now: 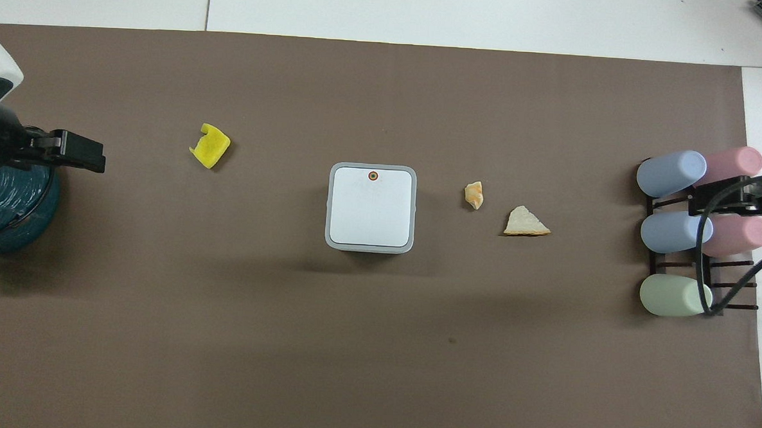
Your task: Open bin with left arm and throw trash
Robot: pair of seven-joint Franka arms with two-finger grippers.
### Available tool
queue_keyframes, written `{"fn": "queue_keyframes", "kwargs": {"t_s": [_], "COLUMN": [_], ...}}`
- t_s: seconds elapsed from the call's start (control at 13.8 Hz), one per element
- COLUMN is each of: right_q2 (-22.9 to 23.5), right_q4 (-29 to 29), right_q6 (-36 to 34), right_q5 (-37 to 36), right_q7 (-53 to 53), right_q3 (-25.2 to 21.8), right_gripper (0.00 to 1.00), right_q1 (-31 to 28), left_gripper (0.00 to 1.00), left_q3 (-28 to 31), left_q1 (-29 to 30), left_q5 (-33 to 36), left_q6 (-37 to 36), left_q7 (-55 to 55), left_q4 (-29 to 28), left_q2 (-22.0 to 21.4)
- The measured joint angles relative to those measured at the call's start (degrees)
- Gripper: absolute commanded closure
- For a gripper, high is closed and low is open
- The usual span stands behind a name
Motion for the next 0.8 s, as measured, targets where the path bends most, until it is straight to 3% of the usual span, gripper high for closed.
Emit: {"fn": "queue_keyframes", "kwargs": {"t_s": [0.8], "right_q2": [-0.6], "right_q4": [-1.4], "right_q6": [-0.1], "right_q5": [0.0], "right_q7": [0.0], "right_q3": [0.0], "right_gripper": [0.00], "right_q1": [0.0], "left_gripper": [0.00], "left_q3": [0.0], "left_q1": [0.0], "left_q5": [0.0], "left_q6": [0.0], "left_q7": [0.0], "left_q4": [0.0], "left_q2": [0.0]}}
